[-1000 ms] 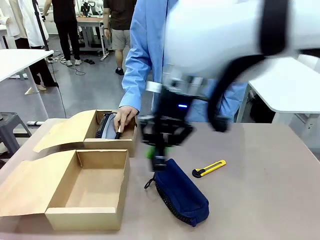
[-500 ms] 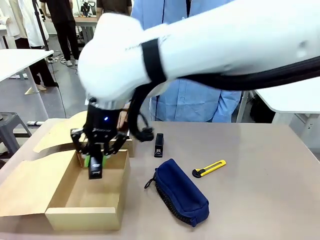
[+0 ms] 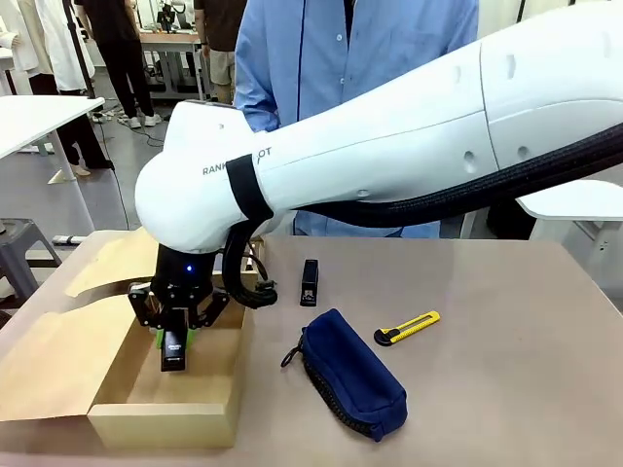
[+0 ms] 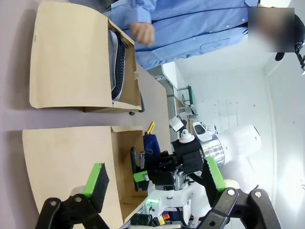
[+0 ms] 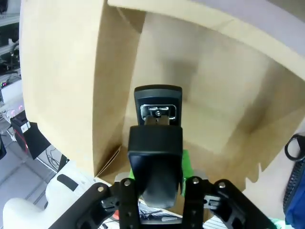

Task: Place items inside the box.
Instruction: Pick up a Pencil pouch or Stapler and place it inside the Mailer Box closest to the robot.

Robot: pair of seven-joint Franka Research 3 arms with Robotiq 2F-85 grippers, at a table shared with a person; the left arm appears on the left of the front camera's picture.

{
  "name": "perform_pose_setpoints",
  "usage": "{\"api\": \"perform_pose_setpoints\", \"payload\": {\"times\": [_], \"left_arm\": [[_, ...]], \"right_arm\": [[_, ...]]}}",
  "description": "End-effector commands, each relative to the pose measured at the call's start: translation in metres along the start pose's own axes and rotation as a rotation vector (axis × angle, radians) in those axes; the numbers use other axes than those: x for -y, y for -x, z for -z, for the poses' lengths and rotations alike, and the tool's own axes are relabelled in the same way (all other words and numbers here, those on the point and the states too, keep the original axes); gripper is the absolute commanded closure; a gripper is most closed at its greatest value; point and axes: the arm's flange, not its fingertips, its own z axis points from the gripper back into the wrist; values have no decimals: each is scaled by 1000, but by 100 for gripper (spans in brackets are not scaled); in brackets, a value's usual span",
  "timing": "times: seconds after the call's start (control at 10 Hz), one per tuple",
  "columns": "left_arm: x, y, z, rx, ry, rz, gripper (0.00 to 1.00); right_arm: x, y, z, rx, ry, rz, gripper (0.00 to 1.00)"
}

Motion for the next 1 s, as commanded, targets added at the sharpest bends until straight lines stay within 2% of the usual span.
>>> {"api": "perform_pose_setpoints", "payload": {"times": [0.0,0.1,0.2,0.3,0.4,0.9], "left_arm": [[0,1,0,10,21,20,0],[0,1,0,10,21,20,0],[0,1,0,10,21,20,0],[0,1,0,10,21,20,0],[0,1,0,10,21,20,0],[0,1,0,10,21,20,0]], "right_arm": [[1,5,-10,40,-3,22,63],[3,6,-10,30,-7,27,63],[6,7,-10,2,-21,36,41],[7,8,-10,1,-23,31,4],[6,10,-12,3,-29,30,0],[16,14,-33,-18,-64,-18,0]]}}
